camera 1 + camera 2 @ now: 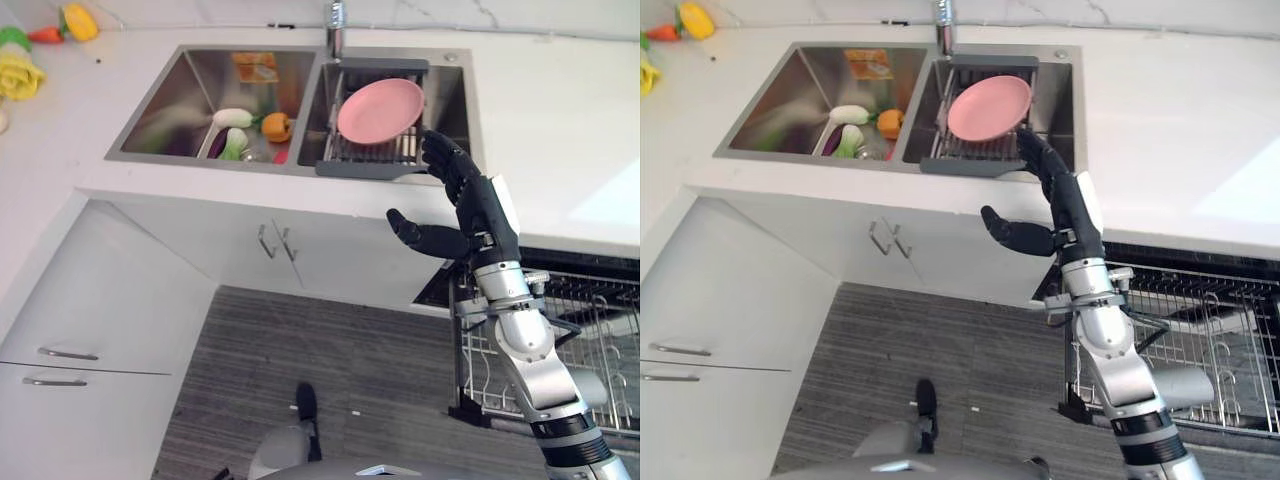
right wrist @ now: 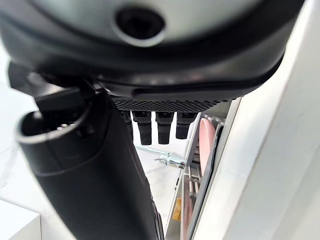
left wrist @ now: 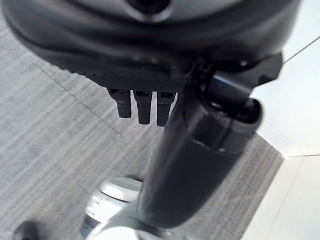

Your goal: Place the dishes in the dishwasher.

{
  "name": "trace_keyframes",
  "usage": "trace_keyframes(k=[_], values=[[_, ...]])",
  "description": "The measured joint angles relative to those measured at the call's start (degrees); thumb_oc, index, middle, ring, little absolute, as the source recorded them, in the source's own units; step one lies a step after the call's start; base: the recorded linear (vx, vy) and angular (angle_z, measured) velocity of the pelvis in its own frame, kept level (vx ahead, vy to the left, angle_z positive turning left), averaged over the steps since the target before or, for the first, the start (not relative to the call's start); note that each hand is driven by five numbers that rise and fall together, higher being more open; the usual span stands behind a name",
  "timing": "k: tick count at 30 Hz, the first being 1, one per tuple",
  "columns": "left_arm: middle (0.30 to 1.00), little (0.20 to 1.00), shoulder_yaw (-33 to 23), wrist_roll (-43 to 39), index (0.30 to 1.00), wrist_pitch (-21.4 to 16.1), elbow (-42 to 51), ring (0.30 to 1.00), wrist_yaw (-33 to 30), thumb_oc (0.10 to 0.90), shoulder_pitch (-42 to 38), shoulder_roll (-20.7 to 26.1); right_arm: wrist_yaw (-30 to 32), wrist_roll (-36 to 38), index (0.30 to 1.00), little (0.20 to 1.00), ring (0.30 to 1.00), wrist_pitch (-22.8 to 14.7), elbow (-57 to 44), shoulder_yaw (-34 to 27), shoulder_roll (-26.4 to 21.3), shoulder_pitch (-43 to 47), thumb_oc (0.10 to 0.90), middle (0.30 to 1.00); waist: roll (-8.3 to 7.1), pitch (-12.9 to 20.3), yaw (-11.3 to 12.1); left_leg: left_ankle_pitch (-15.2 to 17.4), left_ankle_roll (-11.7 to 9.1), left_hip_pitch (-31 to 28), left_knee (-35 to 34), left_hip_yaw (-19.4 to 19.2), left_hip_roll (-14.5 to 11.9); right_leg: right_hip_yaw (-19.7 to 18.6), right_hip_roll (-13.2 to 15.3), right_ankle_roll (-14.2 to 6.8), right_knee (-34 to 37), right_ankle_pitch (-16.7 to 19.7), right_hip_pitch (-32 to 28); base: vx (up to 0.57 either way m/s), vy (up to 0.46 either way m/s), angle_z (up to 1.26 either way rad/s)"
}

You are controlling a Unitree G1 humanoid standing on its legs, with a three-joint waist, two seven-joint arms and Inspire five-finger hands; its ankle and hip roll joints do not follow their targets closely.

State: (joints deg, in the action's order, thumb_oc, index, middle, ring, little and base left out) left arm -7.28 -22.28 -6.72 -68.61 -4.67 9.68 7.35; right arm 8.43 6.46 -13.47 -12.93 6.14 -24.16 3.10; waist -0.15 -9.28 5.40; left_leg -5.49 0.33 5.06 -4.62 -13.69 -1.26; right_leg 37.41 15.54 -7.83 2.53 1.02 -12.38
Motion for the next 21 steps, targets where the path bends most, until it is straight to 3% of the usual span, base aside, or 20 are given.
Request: trace_keyframes(k=[3,7,8,9,11,13,15,16,17,18,19,20,21], values=[[0.900,0.900,1.6,1.9,0.900,-0.5,2.5,0.900,-0.1,0.800,-0.9,0.8,1.5,-4.0,0.900,0.900,0.900,0.3,0.0,0.0,3.4,2.3,0.800,0.900,-1.67,0.8,0.4,1.4,0.7,-2.9,-0.5,-0.1,1.6,-0.1,2.1,-0.3,-1.6,0.3,-1.7,0.08,0.175,-0.01],[0.900,0.900,2.4,4.2,0.900,-0.6,3.2,0.900,-0.4,0.800,-2.5,1.6,3.5,-8.1,0.900,0.900,0.900,0.4,-0.4,-0.1,3.4,4.0,0.800,0.900,-1.63,1.0,0.2,2.1,1.6,-4.0,-0.5,-0.3,1.7,-1.6,4.4,-0.3,-8.6,0.3,0.8,0.13,0.217,-0.09],[0.900,0.900,4.3,4.7,0.900,-0.2,4.3,0.900,-0.6,0.800,-3.1,1.4,3.6,-8.7,0.900,0.900,0.900,0.4,-1.0,-0.5,4.0,2.1,0.800,0.900,-0.87,1.0,-2.0,3.5,2.4,-4.7,0.2,0.1,1.6,-7.1,6.3,0.3,-18.8,0.8,4.8,0.13,0.162,0.11],[0.900,0.900,5.2,4.9,0.900,-0.2,4.3,0.900,-0.5,0.800,-3.2,1.3,3.7,-8.7,0.900,0.900,0.900,0.9,-1.1,-0.3,4.0,1.0,0.800,0.900,-0.45,1.1,-3.1,3.6,2.7,-5.3,-0.1,1.0,0.7,-10.9,6.5,-0.3,-23.2,-0.7,7.2,0.14,0.123,0.13],[0.900,0.900,9.5,5.0,0.900,-0.1,4.2,0.900,-0.7,0.800,-5.6,2.5,3.2,-8.7,0.900,0.900,0.900,1.0,-1.0,-0.3,3.5,-1.1,0.800,0.900,-0.64,0.9,-4.9,4.7,3.6,-6.0,-0.5,2.0,0.0,-21.2,2.0,-1.6,-29.8,-5.4,14.6,0.17,0.088,0.14],[0.900,0.900,10.9,5.1,0.900,-0.3,4.3,0.900,-0.9,0.800,-7.1,2.7,2.6,-8.8,0.900,0.900,0.900,1.0,-1.0,-0.2,3.2,-3.2,0.800,0.900,-0.06,-0.2,-6.8,5.3,3.2,-7.5,-0.5,2.7,-1.2,-33.2,-8.5,-0.8,-32.6,-10.2,21.7,0.17,-0.044,0.17],[0.900,0.900,10.1,5.8,0.900,-0.8,4.2,0.900,-0.9,0.800,-6.9,2.5,2.6,-8.7,0.900,0.900,0.900,1.0,-1.3,-0.3,3.2,-4.4,0.800,0.900,-1.11,-0.4,-8.7,5.7,2.2,-8.5,-0.8,2.6,-1.2,-32.7,-12.7,0.4,-27.7,-10.5,25.5,0.13,-0.100,0.07],[0.900,0.900,9.7,7.1,0.900,-1.0,4.3,0.900,-1.0,0.800,-6.5,1.9,2.9,-8.7,0.900,0.900,0.900,0.8,-1.5,-0.3,1.8,-4.6,0.800,0.900,-1.76,-0.1,-9.1,6.3,1.6,-8.9,-0.9,1.8,-0.2,-27.4,-12.1,3.8,-19.6,-8.3,27.6,0.19,-0.082,0.10],[0.900,0.900,9.6,7.2,0.900,-0.9,4.2,0.900,-1.1,0.800,-6.3,1.2,3.0,-8.7,0.900,0.900,0.900,0.6,-1.4,-0.5,0.3,-4.9,0.800,0.900,-2.02,0.2,-9.4,6.4,1.4,-9.1,-0.9,2.7,0.0,-25.4,-11.5,5.6,-17.8,-4.9,27.4,0.21,-0.071,0.14],[0.900,0.900,9.7,7.2,0.900,-1.0,4.5,0.900,-1.0,0.800,-6.2,0.5,3.1,-8.8,0.900,0.900,0.900,0.6,-1.4,-0.7,-0.8,-5.0,0.800,0.900,-1.57,0.6,-9.9,7.0,0.5,-9.4,-0.6,3.6,-0.5,-24.5,-12.5,6.4,-15.6,-2.5,27.2,0.24,-0.106,0.18],[0.900,0.900,9.7,7.3,0.900,-0.9,4.3,0.900,-1.2,0.800,-6.3,0.1,3.0,-8.8,0.900,0.900,0.900,0.6,-1.3,-0.6,-1.8,-4.9,0.800,0.900,-1.11,0.9,-9.8,7.2,-0.3,-8.9,-0.6,3.7,-1.2,-25.0,-13.6,6.3,-14.6,-2.4,27.2,0.14,-0.107,0.10],[0.900,0.900,9.9,8.0,0.900,-0.6,3.8,0.900,-0.9,0.800,-6.6,0.2,2.8,-9.0,0.900,0.900,0.900,0.4,-1.3,-0.8,-4.0,-4.8,0.800,0.900,0.27,0.9,-9.2,6.7,-1.2,-8.8,-0.5,4.2,-2.7,-24.4,-15.4,8.2,-9.8,-0.7,24.7,0.18,-0.141,0.01],[0.900,0.900,9.8,8.6,0.900,-0.6,3.9,0.900,-0.9,0.800,-6.6,0.1,2.9,-8.9,0.900,0.900,0.900,0.4,-1.3,-1.0,-4.0,-4.8,0.800,0.900,0.44,0.9,-9.1,6.6,-1.2,-9.0,-0.5,4.9,-2.8,-24.4,-16.0,9.9,-8.5,0.2,23.6,0.20,-0.142,0.02]])
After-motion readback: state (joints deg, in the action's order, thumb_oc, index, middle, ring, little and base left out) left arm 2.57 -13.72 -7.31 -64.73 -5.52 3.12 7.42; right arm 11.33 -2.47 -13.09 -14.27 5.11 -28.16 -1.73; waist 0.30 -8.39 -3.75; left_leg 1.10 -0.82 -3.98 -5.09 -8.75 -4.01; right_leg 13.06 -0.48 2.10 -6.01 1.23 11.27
